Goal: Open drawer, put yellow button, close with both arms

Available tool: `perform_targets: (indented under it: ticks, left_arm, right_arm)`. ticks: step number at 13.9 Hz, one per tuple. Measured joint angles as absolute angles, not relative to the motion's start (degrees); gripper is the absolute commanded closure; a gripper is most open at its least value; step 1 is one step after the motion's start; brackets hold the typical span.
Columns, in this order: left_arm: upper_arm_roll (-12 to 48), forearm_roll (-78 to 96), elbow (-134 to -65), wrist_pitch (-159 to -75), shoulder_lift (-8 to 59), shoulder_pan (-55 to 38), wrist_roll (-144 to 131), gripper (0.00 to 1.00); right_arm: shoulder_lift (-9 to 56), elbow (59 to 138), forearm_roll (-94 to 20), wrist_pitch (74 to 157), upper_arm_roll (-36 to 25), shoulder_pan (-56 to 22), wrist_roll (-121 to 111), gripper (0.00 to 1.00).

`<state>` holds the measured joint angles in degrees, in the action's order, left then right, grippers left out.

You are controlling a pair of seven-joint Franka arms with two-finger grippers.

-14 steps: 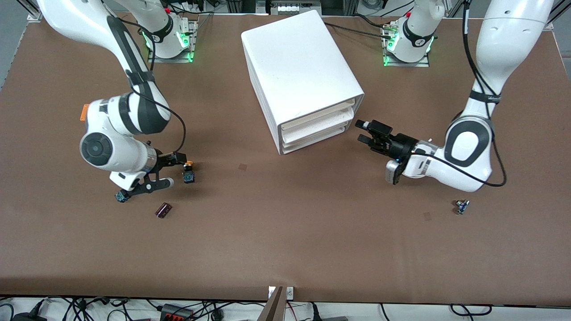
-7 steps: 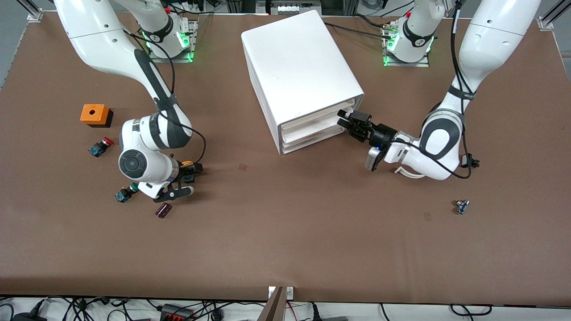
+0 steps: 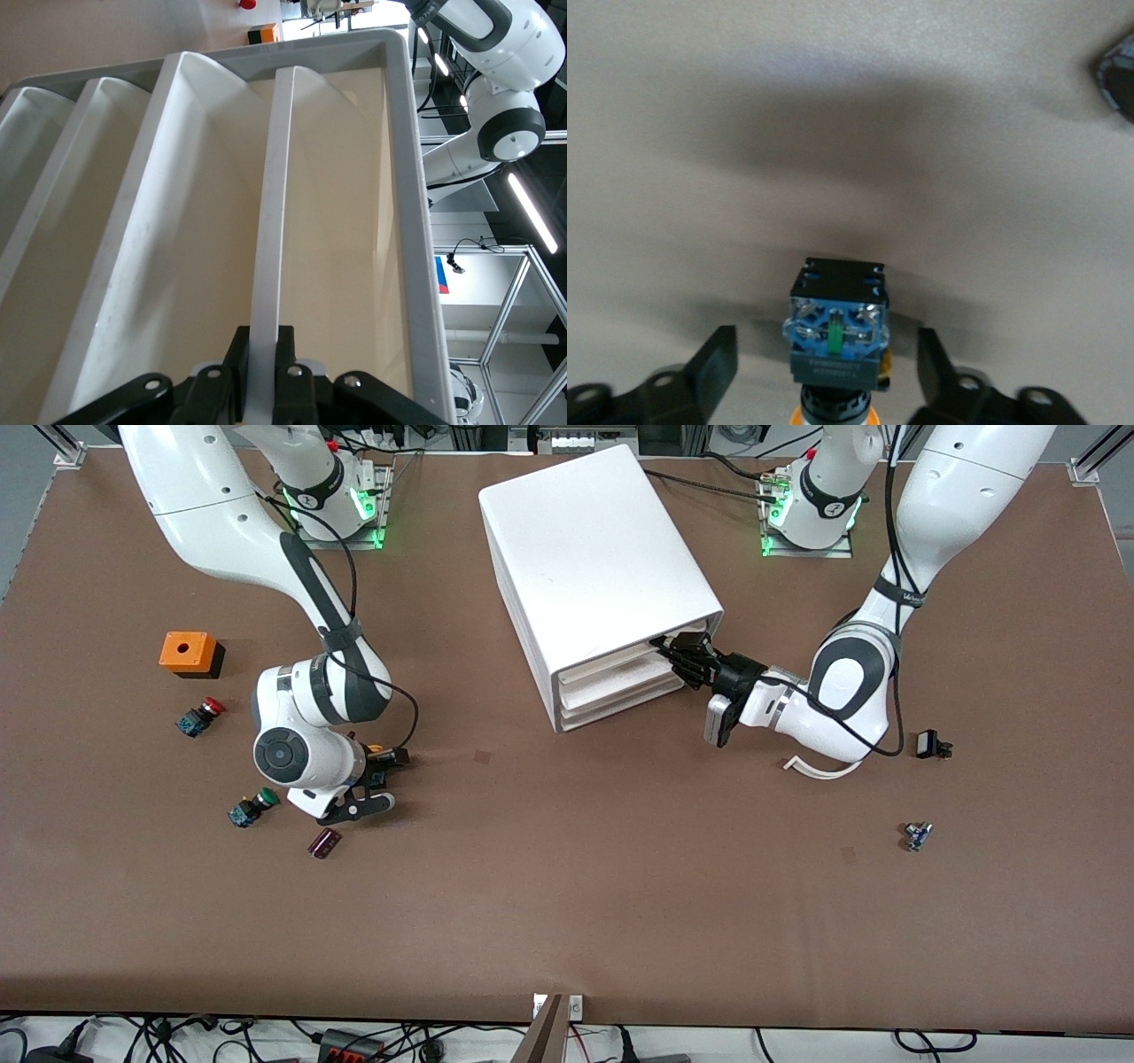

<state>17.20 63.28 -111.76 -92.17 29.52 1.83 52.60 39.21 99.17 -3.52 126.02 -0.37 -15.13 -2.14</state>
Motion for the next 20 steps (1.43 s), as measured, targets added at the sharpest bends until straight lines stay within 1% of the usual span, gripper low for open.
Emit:
perform_targets:
  ticks: [2,3,4,5,7,10,11,12,13,17,20]
  left_arm:
    - [17.21,63.28,-111.72,-92.24,29.50,1.88,52.82,0.99]
    - [17.11,63.21,-111.44,-92.52,29.49,1.90,52.91,0.99]
    - [16.61,62.61,-110.73,-92.90,29.50,1.92,52.93,0.99]
    - [15.76,61.07,-109.17,-93.15,29.58,1.98,52.95,0.99]
    - [14.27,56.99,-103.98,-93.36,30.77,2.41,52.88,0.98]
    - [13.09,54.10,-95.55,-93.20,34.95,3.20,52.09,0.95]
    - [12.55,53.44,-92.76,-93.00,36.29,3.30,51.88,0.91]
    - [12.06,52.79,-90.31,-92.68,37.45,3.45,51.50,0.73]
    - [11.66,52.49,-88.61,-92.27,38.30,3.59,51.02,0.01]
    - [11.18,50.37,-86.76,-92.68,39.46,3.64,49.54,0.00]
    - [11.12,44.91,-83.79,-90.99,38.83,4.20,41.97,0.00]
  right_arm:
    - [39.16,99.11,-3.50,125.96,-0.77,-15.13,-1.98,0.86]
    - [39.14,99.05,-3.50,125.94,-0.80,-15.13,-1.24,0.98]
    - [39.02,98.93,-3.49,125.82,-0.82,-15.13,0.17,1.00]
    - [38.76,98.76,-3.49,125.58,-0.81,-15.16,1.16,1.00]
    - [37.95,97.73,-3.49,125.14,-0.75,-15.41,1.74,1.00]
    - [36.34,92.73,-3.50,121.59,-0.66,-15.79,1.74,1.00]
    - [35.95,90.05,-3.51,119.70,-0.49,-15.96,1.74,1.00]
    - [35.57,86.80,-3.53,117.72,-0.28,-16.43,1.74,1.00]
    - [35.19,83.51,-3.61,116.14,-0.13,-17.20,1.74,1.00]
    - [34.61,72.41,-3.86,112.77,1.77,-20.82,2.18,1.00]
    - [34.62,67.63,-4.25,112.02,5.48,-22.31,3.23,1.00]
